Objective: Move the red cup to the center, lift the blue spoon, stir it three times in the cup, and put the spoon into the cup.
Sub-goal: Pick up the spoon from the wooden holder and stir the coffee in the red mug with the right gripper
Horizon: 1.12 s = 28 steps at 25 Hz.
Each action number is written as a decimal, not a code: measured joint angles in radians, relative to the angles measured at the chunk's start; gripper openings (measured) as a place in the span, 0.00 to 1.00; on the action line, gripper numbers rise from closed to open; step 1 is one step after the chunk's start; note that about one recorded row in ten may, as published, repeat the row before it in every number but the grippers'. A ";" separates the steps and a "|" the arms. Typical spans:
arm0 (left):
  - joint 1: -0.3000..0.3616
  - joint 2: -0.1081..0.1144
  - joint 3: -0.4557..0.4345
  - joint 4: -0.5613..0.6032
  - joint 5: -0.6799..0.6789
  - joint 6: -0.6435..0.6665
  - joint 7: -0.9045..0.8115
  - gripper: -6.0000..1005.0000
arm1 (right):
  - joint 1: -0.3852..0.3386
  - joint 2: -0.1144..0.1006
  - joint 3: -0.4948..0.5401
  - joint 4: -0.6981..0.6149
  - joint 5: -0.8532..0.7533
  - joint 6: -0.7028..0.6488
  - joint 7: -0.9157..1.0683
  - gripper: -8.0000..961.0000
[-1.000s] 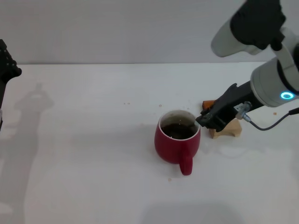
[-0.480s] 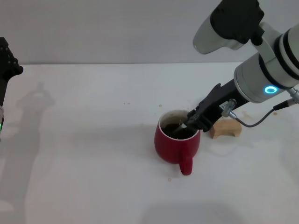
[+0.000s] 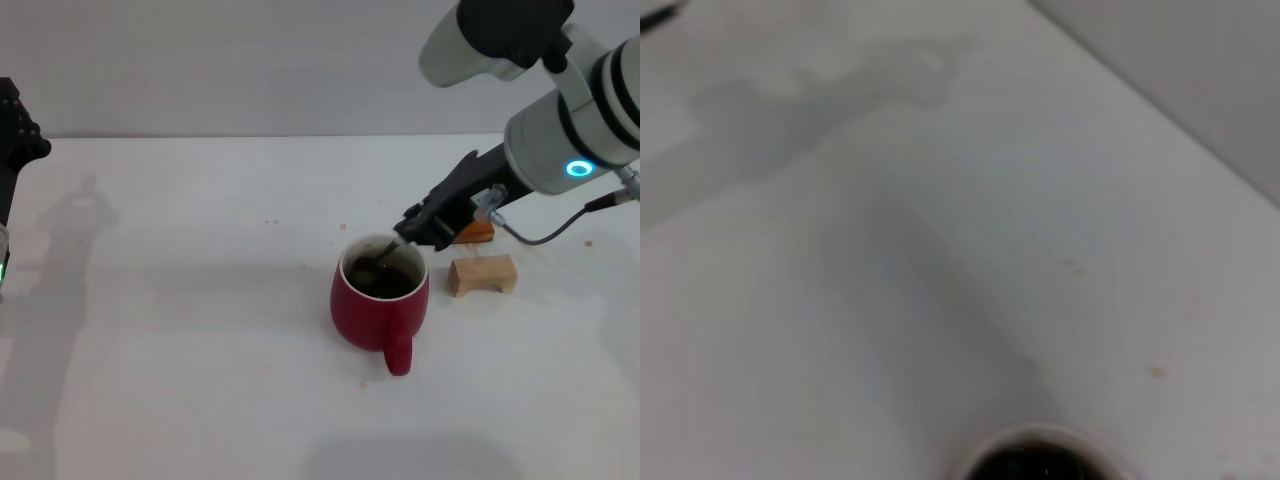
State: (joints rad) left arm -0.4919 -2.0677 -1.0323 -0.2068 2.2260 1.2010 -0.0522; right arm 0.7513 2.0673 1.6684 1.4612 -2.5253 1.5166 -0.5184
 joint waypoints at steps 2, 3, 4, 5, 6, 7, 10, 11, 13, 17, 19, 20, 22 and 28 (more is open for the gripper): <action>0.000 0.000 0.000 0.000 0.000 0.000 0.000 0.07 | 0.000 0.000 0.007 -0.002 -0.028 -0.006 0.002 0.15; 0.000 0.000 0.000 0.000 0.001 0.000 0.000 0.07 | 0.000 0.000 0.010 -0.003 -0.037 -0.006 0.003 0.15; 0.000 0.000 0.000 0.000 0.001 0.000 0.000 0.07 | 0.000 0.000 0.012 -0.003 -0.042 -0.003 0.003 0.15; 0.000 0.000 0.000 0.000 0.001 0.000 0.000 0.07 | 0.000 0.000 0.015 -0.002 -0.046 0.004 0.003 0.15; -0.001 0.000 0.000 0.000 0.002 0.000 0.000 0.07 | -0.001 0.000 0.016 0.003 -0.047 0.014 0.004 0.15; -0.001 0.000 0.000 0.000 0.002 0.000 0.000 0.07 | -0.003 0.000 0.016 0.009 -0.046 0.025 0.004 0.15; -0.001 0.000 0.000 0.000 0.003 0.000 0.000 0.07 | -0.006 0.002 0.016 0.035 -0.031 0.061 0.004 0.15; -0.001 0.000 0.000 0.000 0.004 0.000 0.000 0.07 | -0.007 0.002 0.015 0.045 -0.023 0.073 0.005 0.15; -0.001 0.000 0.000 0.000 0.005 0.001 0.000 0.07 | -0.008 0.003 0.013 0.060 -0.004 0.092 0.005 0.15; 0.000 0.000 0.000 0.000 0.005 0.005 0.000 0.07 | -0.004 0.004 0.010 0.068 0.043 0.111 0.009 0.15; 0.001 0.000 0.001 0.000 0.005 0.006 0.000 0.07 | -0.002 0.005 0.009 0.065 0.051 0.102 0.009 0.15; 0.002 0.000 0.001 0.000 0.005 0.007 0.000 0.07 | -0.002 0.005 0.008 0.060 0.053 0.092 0.009 0.15; 0.002 0.000 0.003 0.000 0.006 0.007 0.000 0.07 | 0.000 0.005 0.007 0.046 0.054 0.066 0.010 0.15; 0.004 0.000 0.004 0.000 0.006 0.008 -0.002 0.07 | 0.008 0.004 0.008 -0.013 0.040 -0.026 0.009 0.15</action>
State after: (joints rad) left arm -0.4877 -2.0677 -1.0280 -0.2070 2.2320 1.2088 -0.0541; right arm 0.7596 2.0713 1.6765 1.4486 -2.4851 1.4908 -0.5090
